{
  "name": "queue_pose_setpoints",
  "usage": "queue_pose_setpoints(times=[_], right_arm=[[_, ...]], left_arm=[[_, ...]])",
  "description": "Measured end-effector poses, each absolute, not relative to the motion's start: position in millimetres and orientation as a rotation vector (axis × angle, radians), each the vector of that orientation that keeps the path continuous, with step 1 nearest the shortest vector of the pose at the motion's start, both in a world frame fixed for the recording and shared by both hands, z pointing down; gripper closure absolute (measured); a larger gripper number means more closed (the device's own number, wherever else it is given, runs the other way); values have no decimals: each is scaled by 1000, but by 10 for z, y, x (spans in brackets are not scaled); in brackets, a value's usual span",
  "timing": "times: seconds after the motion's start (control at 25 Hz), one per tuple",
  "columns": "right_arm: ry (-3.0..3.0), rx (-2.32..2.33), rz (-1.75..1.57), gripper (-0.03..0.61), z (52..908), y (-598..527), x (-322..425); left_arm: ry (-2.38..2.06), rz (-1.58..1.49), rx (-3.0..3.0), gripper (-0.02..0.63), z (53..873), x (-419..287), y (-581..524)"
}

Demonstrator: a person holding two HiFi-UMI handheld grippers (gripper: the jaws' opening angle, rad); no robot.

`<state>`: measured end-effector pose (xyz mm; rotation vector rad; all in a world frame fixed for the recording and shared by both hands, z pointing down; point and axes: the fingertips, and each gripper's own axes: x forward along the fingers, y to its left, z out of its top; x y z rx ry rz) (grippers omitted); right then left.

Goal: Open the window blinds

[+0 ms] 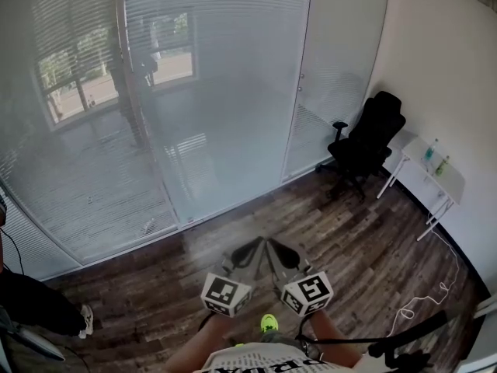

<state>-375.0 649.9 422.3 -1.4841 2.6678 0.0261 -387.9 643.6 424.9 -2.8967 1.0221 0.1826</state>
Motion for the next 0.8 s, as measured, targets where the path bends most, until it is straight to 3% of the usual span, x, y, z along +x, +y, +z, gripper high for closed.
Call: queue_pose_setpoints(times=[0.8], right_arm=[[2680, -1482, 52, 574, 4168, 5270, -2473]], left_arm=[[1057, 188, -2880, 623, 4138, -2594, 5193]])
